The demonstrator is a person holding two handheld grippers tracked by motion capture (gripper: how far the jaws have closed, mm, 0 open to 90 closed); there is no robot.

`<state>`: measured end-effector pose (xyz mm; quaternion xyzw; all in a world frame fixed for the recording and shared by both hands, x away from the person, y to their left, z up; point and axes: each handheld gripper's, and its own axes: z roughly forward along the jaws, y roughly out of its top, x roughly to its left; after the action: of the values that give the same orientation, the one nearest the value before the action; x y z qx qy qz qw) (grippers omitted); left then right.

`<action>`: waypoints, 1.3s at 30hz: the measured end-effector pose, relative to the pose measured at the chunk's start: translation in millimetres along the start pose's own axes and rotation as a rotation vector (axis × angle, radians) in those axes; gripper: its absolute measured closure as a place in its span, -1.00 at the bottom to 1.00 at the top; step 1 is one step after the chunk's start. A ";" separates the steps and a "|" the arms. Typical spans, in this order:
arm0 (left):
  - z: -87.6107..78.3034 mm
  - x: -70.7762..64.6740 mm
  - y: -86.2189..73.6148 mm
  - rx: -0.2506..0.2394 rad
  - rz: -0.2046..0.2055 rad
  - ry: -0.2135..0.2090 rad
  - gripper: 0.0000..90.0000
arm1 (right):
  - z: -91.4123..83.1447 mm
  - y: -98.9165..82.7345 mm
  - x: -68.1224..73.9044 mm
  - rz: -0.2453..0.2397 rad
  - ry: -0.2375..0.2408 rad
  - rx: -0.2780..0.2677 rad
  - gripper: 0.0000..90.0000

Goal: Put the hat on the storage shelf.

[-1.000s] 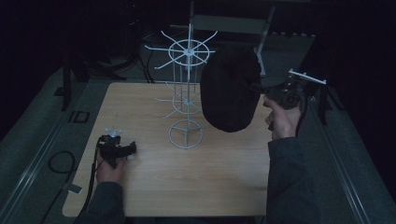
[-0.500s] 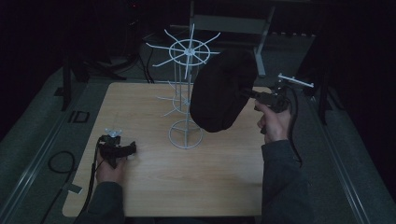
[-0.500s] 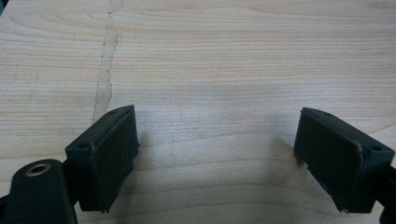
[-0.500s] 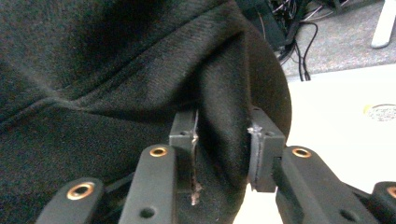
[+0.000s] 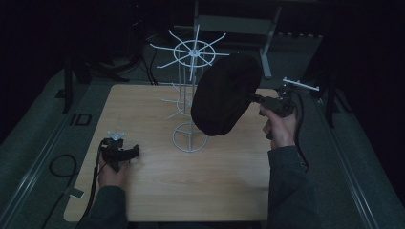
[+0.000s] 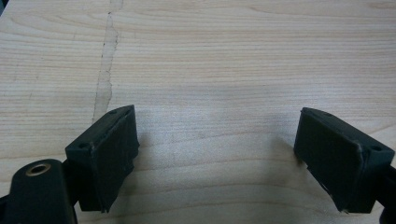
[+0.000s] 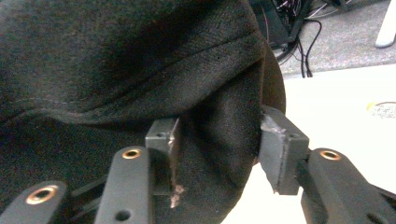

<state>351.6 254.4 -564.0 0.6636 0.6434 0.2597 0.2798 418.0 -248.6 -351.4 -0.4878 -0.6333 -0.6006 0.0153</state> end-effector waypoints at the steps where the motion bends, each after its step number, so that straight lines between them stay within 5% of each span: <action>1: 0.0 0.0 0.0 0.000 0.000 0.000 -0.68 | -1.1 -0.1 0.1 -0.005 -0.001 -0.002 0.06; 21: 0.0 0.0 0.0 0.000 0.001 0.000 -0.68 | -19.7 -9.2 -16.0 -0.019 -0.054 -0.013 -0.09; 30: 0.0 0.0 0.0 0.000 0.000 0.000 -0.68 | -20.0 -18.0 -27.2 -0.013 -0.093 0.018 0.02; 39: 0.0 0.0 0.0 0.000 0.000 0.000 -0.68 | -13.7 -26.4 -32.2 -0.035 -0.141 0.076 0.36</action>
<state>351.6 254.4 -564.0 0.6637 0.6432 0.2597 0.2799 410.3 -273.4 -386.8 -0.5169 -0.6636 -0.5403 -0.0214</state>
